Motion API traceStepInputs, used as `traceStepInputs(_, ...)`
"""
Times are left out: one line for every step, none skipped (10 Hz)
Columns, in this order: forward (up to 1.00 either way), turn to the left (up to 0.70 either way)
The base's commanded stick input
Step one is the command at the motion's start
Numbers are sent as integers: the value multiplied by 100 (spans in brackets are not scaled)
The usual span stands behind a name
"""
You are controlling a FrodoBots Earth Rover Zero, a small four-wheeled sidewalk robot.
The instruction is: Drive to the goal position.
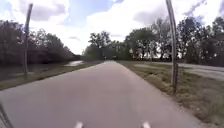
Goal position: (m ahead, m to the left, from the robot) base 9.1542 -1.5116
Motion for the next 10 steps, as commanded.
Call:
traceStepInputs(100,-9)
traceStepInputs(100,0)
traceStepInputs(100,0)
traceStepInputs(100,0)
traceStepInputs(100,0)
traceStepInputs(100,0)
traceStepInputs(100,0)
traceStepInputs(100,0)
traceStepInputs(100,0)
traceStepInputs(100,0)
